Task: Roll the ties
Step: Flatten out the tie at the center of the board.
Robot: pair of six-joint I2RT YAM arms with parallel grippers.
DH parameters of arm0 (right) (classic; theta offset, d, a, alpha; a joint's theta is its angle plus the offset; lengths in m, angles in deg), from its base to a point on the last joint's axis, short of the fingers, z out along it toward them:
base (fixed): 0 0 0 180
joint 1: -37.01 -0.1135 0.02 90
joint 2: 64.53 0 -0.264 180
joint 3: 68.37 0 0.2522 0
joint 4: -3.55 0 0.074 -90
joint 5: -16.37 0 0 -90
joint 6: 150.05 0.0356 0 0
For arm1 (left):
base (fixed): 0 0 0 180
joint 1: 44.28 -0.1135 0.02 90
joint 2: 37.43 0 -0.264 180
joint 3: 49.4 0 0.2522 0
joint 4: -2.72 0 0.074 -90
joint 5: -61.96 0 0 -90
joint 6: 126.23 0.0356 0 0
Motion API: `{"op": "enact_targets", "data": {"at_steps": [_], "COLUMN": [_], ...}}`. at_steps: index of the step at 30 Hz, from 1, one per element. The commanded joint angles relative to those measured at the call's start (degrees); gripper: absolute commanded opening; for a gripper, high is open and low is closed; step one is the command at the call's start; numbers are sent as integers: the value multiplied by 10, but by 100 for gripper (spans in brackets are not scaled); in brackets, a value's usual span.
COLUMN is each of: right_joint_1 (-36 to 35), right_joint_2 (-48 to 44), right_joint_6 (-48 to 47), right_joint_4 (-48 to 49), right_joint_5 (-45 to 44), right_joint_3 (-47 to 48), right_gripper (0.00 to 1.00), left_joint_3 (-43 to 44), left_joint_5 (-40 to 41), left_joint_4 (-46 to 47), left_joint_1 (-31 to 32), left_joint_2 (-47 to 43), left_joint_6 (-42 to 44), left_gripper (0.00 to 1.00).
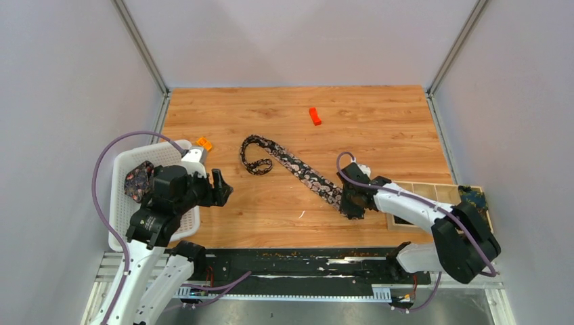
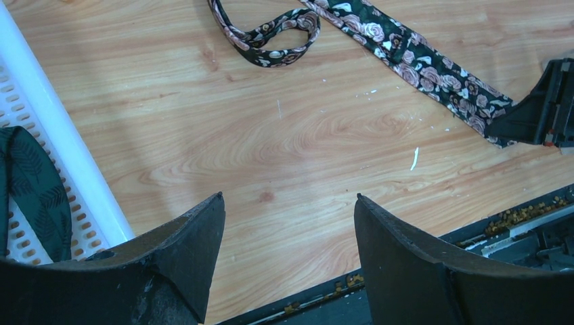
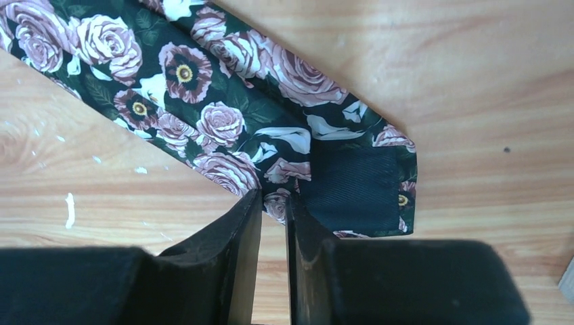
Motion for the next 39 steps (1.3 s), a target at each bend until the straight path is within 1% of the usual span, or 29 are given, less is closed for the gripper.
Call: {"op": "enact_targets", "data": {"at_steps": [1,7,13,18,22,31,33,34,37,39], "right_joint_1": [45,119,183,229,267,354,357,373,378,377], "right_joint_2": [68,140,253,351,423,530,546,555,566,559], "right_joint_6": [-49,-112,-155,-178,-201,-238,-243,-244,-241,-237], "right_joint_4": [5,12,15,6,-26,-103,-111,-117,-140,-155], "right_joint_5": [-13,-21,-14,-12,-10,-40,-41,-48,-93,-104], "right_joint_3": [7,86,192,296,391,584,613,625,657,672], "right_gripper": [20,19,16,15,14,13,13,14,14,15], "left_joint_3": [3,3,3,3,4,4,4,4,5,5], "left_joint_5": [4,4,3,6,8,11,12,12,12,13], "left_joint_4": [4,5,5,4,2,1,2,2,2,2], "left_joint_1": [3,3,3,3,3,3,2,2,2,2], "left_joint_2": [-4,5,14,24,32,42,43,45,47,50], "left_joint_6": [0,0,0,-1,-2,-4,-5,-5,-5,-5], "left_gripper": [77,77,77,77,77,77,77,77,77,77]}}
